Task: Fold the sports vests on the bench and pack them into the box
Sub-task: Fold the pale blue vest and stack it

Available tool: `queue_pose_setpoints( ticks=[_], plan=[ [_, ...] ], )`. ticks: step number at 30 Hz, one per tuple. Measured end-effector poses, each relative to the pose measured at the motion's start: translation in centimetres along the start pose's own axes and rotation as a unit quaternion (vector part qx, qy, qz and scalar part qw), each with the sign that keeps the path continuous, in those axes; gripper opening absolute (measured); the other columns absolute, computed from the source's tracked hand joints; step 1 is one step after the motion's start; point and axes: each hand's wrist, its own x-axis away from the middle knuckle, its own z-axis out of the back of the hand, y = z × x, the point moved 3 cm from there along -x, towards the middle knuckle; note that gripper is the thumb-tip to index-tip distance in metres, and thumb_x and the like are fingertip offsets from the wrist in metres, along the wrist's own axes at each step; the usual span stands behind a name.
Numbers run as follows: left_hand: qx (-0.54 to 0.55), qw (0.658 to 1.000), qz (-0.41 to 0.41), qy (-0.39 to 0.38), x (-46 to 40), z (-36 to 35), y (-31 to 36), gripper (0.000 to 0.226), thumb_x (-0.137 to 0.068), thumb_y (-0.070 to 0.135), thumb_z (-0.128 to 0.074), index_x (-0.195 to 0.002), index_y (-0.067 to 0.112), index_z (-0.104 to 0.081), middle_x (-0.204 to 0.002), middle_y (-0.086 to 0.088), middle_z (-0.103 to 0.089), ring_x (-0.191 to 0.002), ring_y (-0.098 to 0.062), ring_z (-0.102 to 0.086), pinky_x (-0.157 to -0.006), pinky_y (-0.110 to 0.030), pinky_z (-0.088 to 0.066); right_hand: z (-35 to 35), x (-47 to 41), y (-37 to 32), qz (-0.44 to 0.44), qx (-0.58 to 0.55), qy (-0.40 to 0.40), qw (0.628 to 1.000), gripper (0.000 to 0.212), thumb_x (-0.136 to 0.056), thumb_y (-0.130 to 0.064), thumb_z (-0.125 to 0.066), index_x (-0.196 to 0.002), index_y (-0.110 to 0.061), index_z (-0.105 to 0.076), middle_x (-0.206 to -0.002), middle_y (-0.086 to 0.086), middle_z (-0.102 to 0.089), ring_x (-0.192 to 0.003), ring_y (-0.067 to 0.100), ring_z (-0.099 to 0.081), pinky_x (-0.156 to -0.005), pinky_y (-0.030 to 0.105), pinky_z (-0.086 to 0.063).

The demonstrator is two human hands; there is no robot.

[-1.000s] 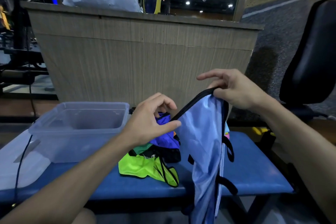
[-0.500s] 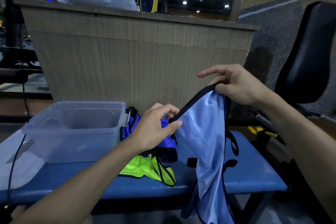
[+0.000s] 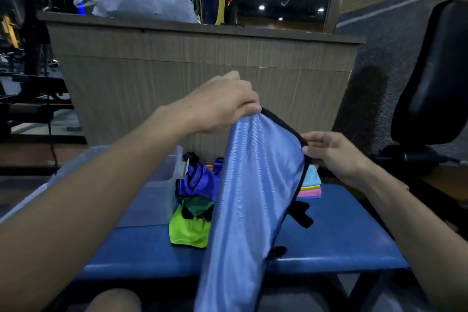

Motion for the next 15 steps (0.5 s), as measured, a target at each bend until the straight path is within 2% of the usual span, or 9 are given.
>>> queue_pose_setpoints(
  ticks=[2, 3, 5, 7, 9, 12, 15],
  plan=[
    [-0.017, 0.999, -0.025, -0.022, -0.5, 0.6, 0.7, 0.045, -0.098, 0.054, -0.033, -0.102, 0.028, -0.069, -0.093, 0.015, -0.061, -0.096, -0.013, -0.043, -0.088, -0.038, -0.043, 0.0, -0.1, 1.6, -0.028, 0.043, -0.017, 0.999, 0.015, -0.097, 0.003, -0.061, -0.111, 0.003, -0.067, -0.096, 0.013, -0.068, -0.087, 0.02, -0.065, -0.079, 0.03, -0.056],
    [-0.042, 0.998, -0.038, -0.031, -0.7, 0.7, 1.2, 0.041, -0.101, 0.05, -0.034, -0.106, 0.029, -0.069, -0.095, 0.017, -0.062, -0.095, -0.013, -0.042, -0.088, -0.038, -0.043, 0.0, -0.1, 2.2, -0.046, 0.068, -0.022, 0.996, 0.012, -0.096, -0.001, -0.064, -0.107, 0.001, -0.067, -0.095, 0.011, -0.066, -0.089, 0.02, -0.062, -0.079, 0.031, -0.053],
    [-0.121, 0.99, -0.052, -0.053, -0.9, 0.7, 2.2, 0.035, -0.106, 0.043, -0.036, -0.112, 0.029, -0.067, -0.103, 0.013, -0.065, -0.095, -0.014, -0.043, -0.089, -0.039, -0.042, -0.1, 0.1, 2.7, -0.075, 0.112, -0.024, 0.991, 0.014, -0.094, -0.006, -0.068, -0.108, -0.002, -0.068, -0.092, 0.006, -0.062, -0.08, 0.013, -0.056, -0.069, 0.025, -0.046],
    [-0.204, 0.974, -0.043, -0.087, -1.1, 0.2, 2.9, 0.033, -0.107, 0.042, -0.035, -0.101, 0.024, -0.062, -0.109, 0.002, -0.068, -0.1, -0.023, -0.054, -0.086, -0.039, -0.044, -0.2, 0.5, 2.4, -0.082, 0.119, -0.028, 0.989, 0.013, -0.095, -0.004, -0.066, -0.107, 0.0, -0.067, -0.085, 0.004, -0.056, -0.066, 0.008, -0.047, -0.056, 0.021, -0.035],
    [-0.253, 0.961, -0.017, -0.113, -1.1, -0.4, 3.2, 0.033, -0.106, 0.045, -0.036, -0.092, 0.024, -0.057, -0.11, -0.008, -0.068, -0.105, -0.032, -0.061, -0.078, -0.038, -0.042, -0.1, 1.1, 1.9, -0.091, 0.068, -0.053, 0.992, 0.008, -0.097, 0.001, -0.06, -0.092, -0.003, -0.064, -0.07, 0.001, -0.048, -0.054, 0.006, -0.038, -0.047, 0.019, -0.027],
    [-0.257, 0.956, 0.023, -0.14, -1.0, -1.0, 3.4, 0.039, -0.107, 0.047, -0.037, -0.096, 0.017, -0.06, -0.11, -0.014, -0.067, -0.102, -0.036, -0.063, -0.071, -0.036, -0.04, 0.6, 2.0, 1.4, -0.106, -0.013, -0.056, 0.993, 0.035, -0.098, 0.004, -0.056, -0.07, -0.015, -0.065, -0.059, -0.005, -0.048, -0.047, 0.005, -0.034, -0.04, 0.017, -0.023],
    [-0.236, 0.961, 0.031, -0.143, -1.0, -1.6, 3.7, 0.042, -0.107, 0.049, -0.036, -0.098, 0.016, -0.06, -0.108, -0.015, -0.067, -0.105, -0.036, -0.063, -0.075, -0.039, -0.047, 1.8, 2.9, 1.3, -0.107, -0.048, -0.048, 0.992, 0.035, -0.099, 0.001, -0.057, -0.07, -0.015, -0.069, -0.06, -0.005, -0.056, -0.047, 0.005, -0.037, -0.038, 0.016, -0.027]
  ],
)
